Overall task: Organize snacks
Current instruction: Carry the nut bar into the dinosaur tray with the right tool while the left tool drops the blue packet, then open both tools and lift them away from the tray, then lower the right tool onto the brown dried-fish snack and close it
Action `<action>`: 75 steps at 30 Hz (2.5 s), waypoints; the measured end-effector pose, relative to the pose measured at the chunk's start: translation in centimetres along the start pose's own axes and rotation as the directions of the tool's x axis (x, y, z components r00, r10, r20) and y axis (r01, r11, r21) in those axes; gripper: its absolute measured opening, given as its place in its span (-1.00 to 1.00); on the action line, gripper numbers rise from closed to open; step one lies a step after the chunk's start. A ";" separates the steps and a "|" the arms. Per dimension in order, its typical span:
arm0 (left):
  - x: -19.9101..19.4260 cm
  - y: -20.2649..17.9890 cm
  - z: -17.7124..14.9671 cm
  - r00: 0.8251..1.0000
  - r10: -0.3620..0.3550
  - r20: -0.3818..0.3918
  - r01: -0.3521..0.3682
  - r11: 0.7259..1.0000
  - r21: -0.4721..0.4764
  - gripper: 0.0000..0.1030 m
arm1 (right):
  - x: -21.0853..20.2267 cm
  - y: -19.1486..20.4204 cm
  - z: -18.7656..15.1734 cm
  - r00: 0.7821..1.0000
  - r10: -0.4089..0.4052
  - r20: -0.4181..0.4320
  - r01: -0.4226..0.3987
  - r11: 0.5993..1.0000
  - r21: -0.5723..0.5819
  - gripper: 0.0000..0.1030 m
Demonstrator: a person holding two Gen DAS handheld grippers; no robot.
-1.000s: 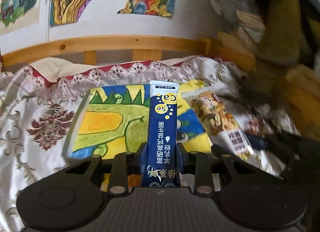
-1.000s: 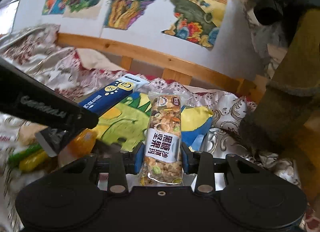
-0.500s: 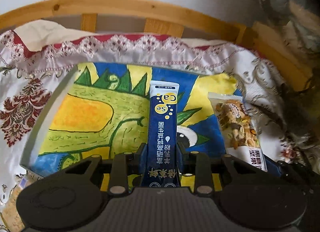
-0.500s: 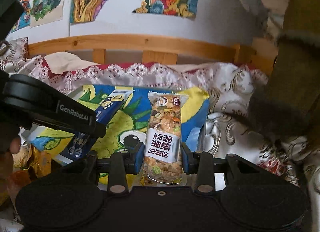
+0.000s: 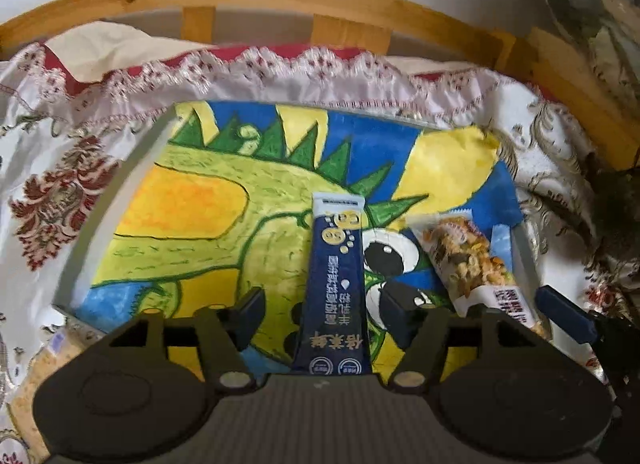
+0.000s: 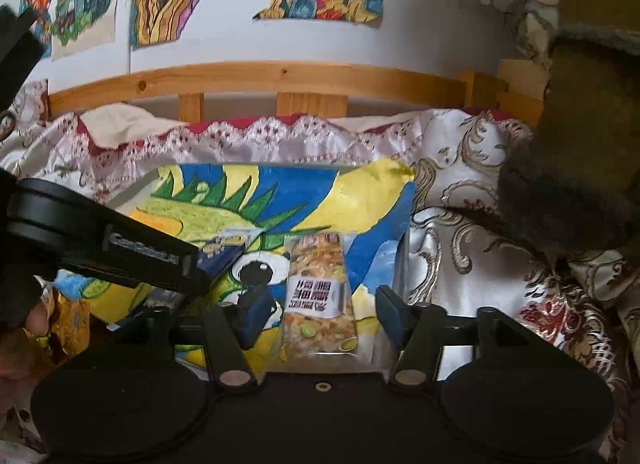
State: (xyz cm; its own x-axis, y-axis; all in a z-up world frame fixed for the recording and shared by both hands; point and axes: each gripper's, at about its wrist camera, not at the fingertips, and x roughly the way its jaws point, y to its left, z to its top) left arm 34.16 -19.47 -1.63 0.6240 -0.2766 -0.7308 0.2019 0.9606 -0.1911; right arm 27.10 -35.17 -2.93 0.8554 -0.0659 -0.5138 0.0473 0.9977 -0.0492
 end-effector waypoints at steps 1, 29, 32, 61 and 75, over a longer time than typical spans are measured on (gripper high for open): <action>-0.5 0.2 0.1 1.000 0.000 0.012 0.000 1.000 -0.007 0.56 | -0.4 -0.1 0.1 1.000 0.002 0.011 -0.002 1.000 0.004 0.36; -22.5 8.1 -9.1 0.897 0.059 0.438 -0.021 0.996 -0.090 0.99 | -21.9 5.5 -0.5 0.929 0.071 0.364 -0.093 0.995 0.043 0.99; -23.7 8.8 -11.1 0.890 0.077 0.449 -0.038 0.995 -0.097 0.99 | -23.7 6.1 -1.6 0.932 0.059 0.358 -0.081 0.996 0.047 0.99; -24.5 13.3 -22.3 0.935 0.153 0.319 -0.138 0.988 -0.070 0.99 | -26.7 10.9 -10.0 0.993 0.087 0.083 -0.084 0.995 -0.046 0.99; -23.2 14.4 -22.5 0.952 0.179 0.249 -0.160 0.983 -0.095 0.99 | -24.9 10.9 -10.8 0.995 0.102 0.002 -0.102 0.995 -0.021 0.99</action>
State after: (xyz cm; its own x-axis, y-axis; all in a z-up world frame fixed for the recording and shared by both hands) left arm 5.59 1.47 -2.16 0.8181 -0.0988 -0.5666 0.0275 0.9907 -0.1331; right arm 0.77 -22.90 0.10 0.8566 0.0367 -0.5147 -0.0514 0.9986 -0.0144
